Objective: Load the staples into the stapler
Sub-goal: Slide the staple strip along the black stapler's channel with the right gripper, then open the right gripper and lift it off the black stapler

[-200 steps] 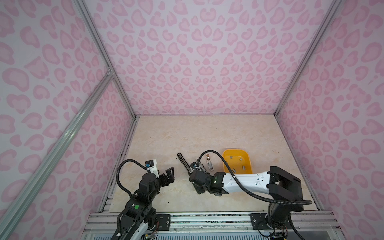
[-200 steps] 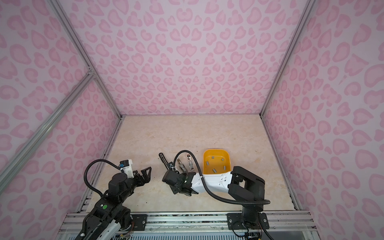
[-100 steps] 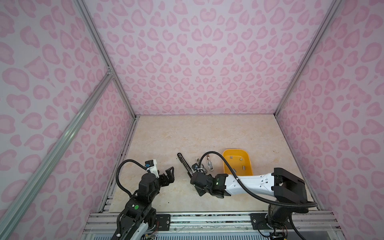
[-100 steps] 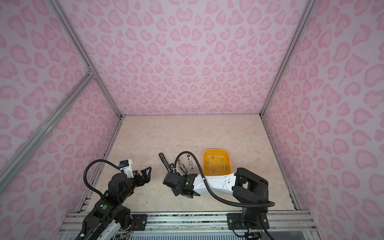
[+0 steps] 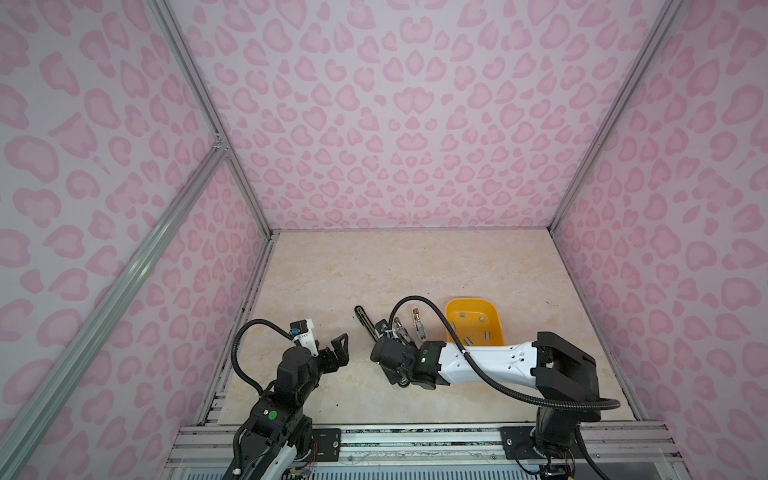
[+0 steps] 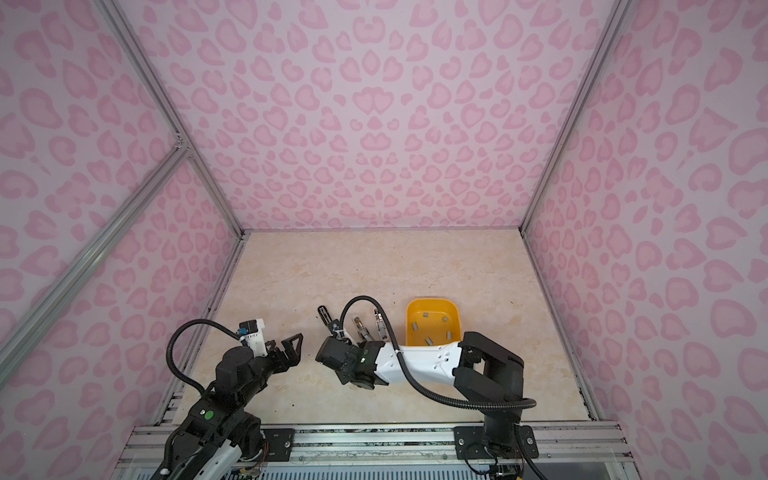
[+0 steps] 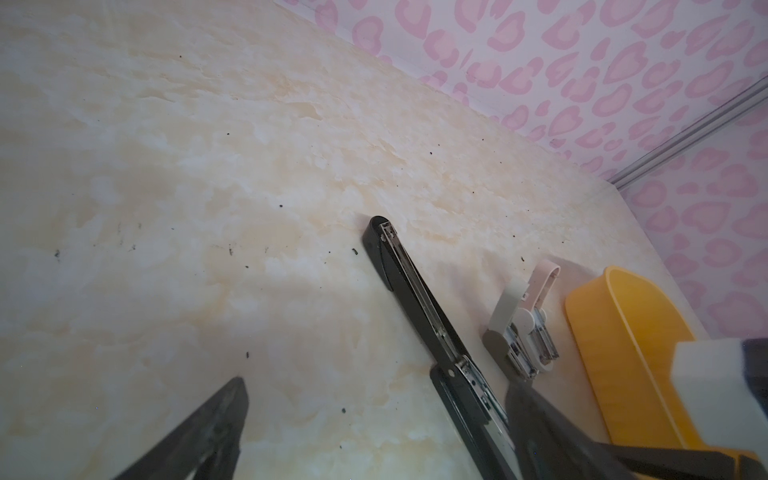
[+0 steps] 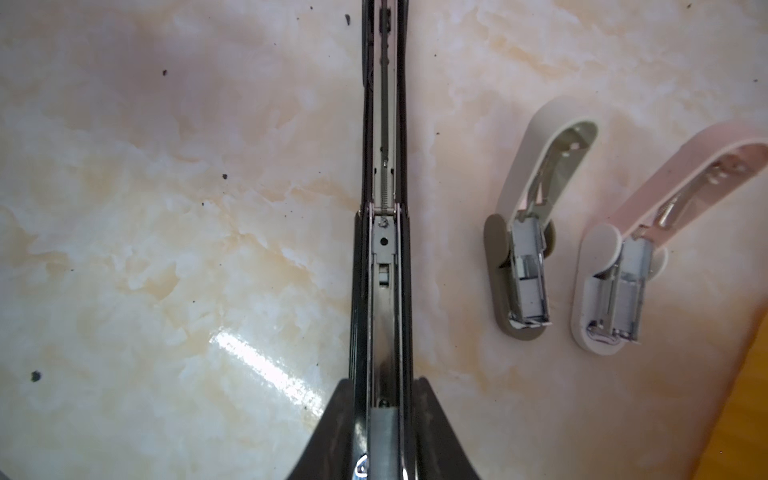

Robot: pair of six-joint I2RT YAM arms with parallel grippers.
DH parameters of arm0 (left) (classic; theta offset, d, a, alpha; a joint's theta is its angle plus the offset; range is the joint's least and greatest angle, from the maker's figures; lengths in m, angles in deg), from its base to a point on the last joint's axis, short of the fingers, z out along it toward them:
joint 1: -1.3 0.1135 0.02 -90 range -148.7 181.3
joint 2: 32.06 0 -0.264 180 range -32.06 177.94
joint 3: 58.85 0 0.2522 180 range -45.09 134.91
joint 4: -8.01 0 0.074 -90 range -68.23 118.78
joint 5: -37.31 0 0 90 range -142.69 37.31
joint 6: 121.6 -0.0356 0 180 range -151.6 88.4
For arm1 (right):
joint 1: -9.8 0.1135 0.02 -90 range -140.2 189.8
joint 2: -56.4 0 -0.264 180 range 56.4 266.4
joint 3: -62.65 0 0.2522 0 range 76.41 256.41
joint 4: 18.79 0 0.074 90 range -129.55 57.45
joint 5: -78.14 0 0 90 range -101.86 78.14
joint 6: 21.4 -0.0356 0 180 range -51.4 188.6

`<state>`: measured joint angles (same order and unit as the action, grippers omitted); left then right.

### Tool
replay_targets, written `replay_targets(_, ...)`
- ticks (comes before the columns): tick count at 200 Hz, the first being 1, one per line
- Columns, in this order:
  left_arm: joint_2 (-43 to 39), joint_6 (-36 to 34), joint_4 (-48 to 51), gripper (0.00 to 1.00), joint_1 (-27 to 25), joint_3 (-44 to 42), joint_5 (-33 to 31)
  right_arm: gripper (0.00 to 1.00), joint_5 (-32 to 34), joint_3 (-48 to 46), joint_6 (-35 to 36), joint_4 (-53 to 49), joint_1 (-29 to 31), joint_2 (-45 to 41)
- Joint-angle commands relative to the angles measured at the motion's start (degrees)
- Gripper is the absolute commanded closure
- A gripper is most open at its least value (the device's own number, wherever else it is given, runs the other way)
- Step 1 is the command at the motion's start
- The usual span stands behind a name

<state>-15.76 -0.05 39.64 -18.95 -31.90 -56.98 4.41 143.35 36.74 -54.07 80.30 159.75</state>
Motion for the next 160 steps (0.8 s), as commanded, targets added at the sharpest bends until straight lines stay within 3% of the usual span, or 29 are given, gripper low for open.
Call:
replay_targets(1,0.0,-0.1,-1.3,0.02,0.1,-0.2,0.3,0.73,1.2,-0.1,0.9,-1.2,-0.5,1.0)
replay_targets(93,-0.5,-0.1,-1.1,0.02,0.1,-0.2,0.6,0.75,0.0,-4.1,-1.5,-0.6,-0.1,0.6)
replay_targets(160,-1.2,-0.1,-0.7,0.02,0.1,-0.3,0.8,0.75,1.1,-8.6,-3.6,-0.7,1.9,-4.1)
